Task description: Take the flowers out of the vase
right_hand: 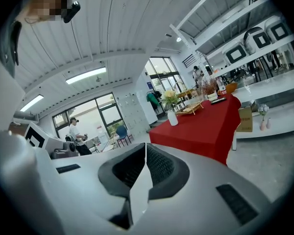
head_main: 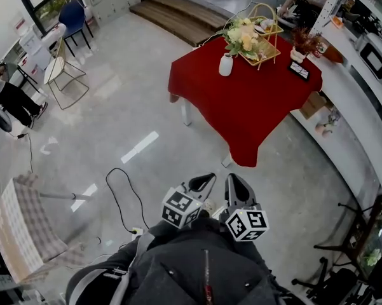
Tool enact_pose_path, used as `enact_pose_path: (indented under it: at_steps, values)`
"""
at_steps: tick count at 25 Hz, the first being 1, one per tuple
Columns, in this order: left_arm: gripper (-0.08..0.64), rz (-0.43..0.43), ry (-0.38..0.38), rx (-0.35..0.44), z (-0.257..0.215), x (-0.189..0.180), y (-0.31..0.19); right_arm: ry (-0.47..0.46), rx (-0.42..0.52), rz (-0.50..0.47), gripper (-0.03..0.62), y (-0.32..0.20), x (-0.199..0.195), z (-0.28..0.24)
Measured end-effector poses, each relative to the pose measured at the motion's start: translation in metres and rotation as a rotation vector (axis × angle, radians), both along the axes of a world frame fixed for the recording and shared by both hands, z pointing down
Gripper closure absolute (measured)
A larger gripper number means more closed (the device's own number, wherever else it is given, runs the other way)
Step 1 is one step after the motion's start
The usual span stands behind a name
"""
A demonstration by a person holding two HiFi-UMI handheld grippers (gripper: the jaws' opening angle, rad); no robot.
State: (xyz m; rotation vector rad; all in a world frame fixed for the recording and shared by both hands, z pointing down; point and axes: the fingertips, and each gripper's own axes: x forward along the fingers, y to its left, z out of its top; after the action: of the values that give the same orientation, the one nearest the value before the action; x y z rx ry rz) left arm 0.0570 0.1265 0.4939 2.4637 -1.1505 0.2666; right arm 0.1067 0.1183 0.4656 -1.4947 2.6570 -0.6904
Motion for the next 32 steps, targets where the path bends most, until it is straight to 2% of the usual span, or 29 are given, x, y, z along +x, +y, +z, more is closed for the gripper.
enact_pose_path:
  at_steps: [15, 32]
  values:
    - [0.552, -0.003, 0.001, -0.01, 0.01, 0.03, -0.043, -0.037, -0.012, 0.047, 0.58, -0.056, 0.043, 0.013]
    - [0.552, 0.018, -0.004, -0.027, 0.01, 0.044, -0.033, -0.061, -0.025, 0.064, 0.579, -0.047, 0.052, 0.014]
